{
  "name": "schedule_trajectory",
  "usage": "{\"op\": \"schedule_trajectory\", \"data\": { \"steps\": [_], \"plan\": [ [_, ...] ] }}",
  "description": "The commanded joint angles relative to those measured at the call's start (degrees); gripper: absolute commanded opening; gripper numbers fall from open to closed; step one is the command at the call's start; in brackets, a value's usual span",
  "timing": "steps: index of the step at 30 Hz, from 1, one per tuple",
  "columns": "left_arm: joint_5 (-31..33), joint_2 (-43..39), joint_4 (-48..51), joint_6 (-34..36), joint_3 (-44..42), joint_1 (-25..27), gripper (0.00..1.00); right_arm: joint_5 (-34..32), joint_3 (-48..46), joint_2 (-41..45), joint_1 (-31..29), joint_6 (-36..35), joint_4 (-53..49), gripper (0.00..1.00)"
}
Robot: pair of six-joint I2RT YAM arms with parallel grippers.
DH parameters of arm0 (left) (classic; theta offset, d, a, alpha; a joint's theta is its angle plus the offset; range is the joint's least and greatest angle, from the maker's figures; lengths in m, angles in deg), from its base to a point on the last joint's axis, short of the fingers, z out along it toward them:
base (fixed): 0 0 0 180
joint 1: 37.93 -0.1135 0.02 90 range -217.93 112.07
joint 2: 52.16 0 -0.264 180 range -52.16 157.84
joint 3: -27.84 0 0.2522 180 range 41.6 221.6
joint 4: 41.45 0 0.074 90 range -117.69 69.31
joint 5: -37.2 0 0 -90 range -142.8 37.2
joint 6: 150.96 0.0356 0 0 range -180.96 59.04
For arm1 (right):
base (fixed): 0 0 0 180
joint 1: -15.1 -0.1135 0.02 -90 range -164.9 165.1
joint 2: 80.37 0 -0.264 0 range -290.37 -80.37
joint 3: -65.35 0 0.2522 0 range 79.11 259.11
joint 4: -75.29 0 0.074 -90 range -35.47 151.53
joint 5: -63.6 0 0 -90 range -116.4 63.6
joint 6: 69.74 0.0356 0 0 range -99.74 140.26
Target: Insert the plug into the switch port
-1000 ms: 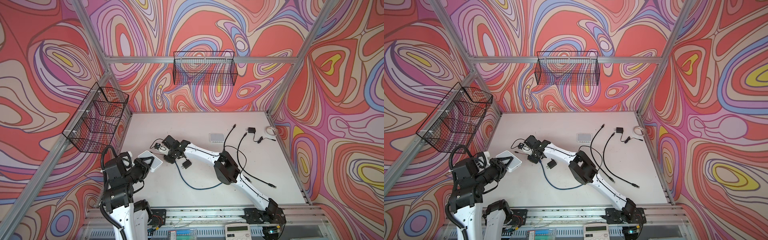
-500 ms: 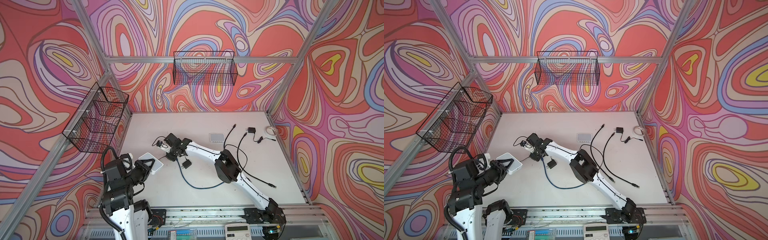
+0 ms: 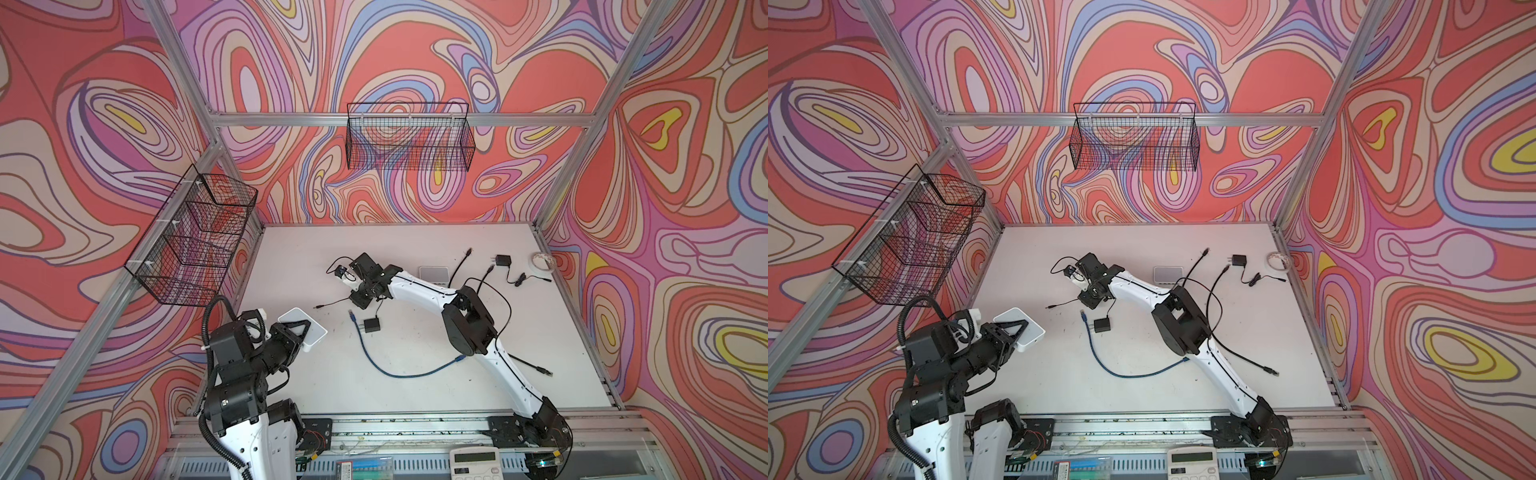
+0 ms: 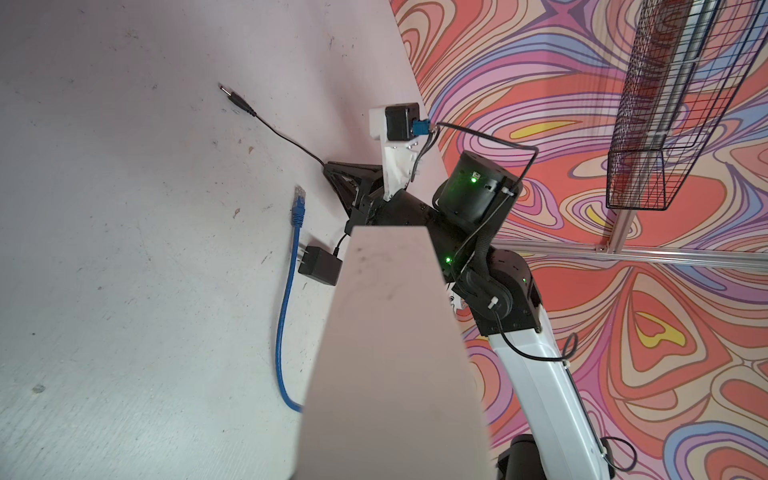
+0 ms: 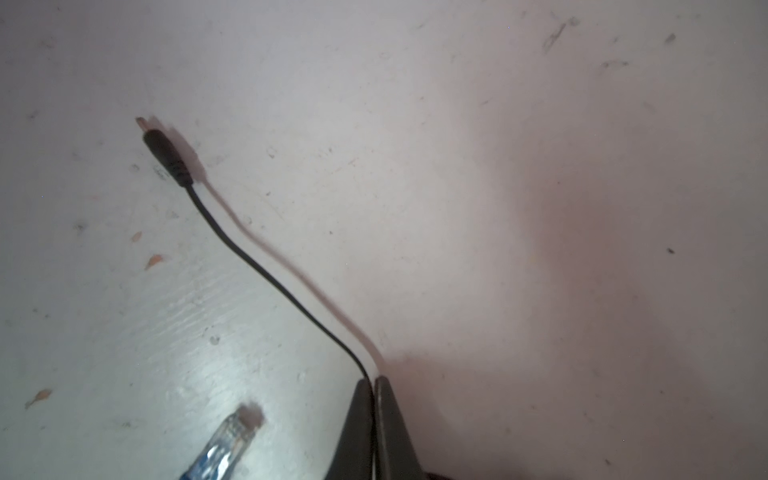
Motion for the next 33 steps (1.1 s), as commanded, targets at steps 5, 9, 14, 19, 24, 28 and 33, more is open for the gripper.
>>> {"op": "schedule_trajectory", "data": {
  "steps": [5, 9, 14, 19, 24, 28, 33],
  "plan": [
    [-0.5, -1.8, 0.2, 0.4, -2.7, -0.4, 0.0, 0.4, -14.7, 13.6, 1.1, 3.0, 7.0, 0.0],
    [-0.6, -2.6, 0.2, 0.4, -4.2, -0.4, 0.0, 0.6, -21.5, 18.3, 1.3, 4.7, 9.3, 0.0],
    [-0.7, -3.3, -0.2, 0.1, -4.9, -0.5, 0.0, 2.2, -28.8, 23.4, 1.3, 7.1, 11.5, 0.0],
    [-1.6, -3.9, -0.6, -0.6, -4.8, -0.4, 0.0, 1.7, -35.3, 26.0, 1.3, 8.9, 14.5, 0.0],
    [-1.7, -4.2, 0.0, -0.3, -5.4, -0.4, 0.0, 2.0, -37.7, 25.2, 1.3, 9.9, 15.5, 0.0],
    [-1.8, -4.2, -0.5, -0.4, -5.5, -0.5, 0.0, 2.6, -38.5, 24.7, 1.4, 10.0, 16.0, 0.0],
    [-1.6, -4.4, -0.3, -0.3, -5.8, -0.4, 0.0, 1.6, -36.9, 23.1, 1.4, 9.9, 14.9, 0.0]
  ]
}}
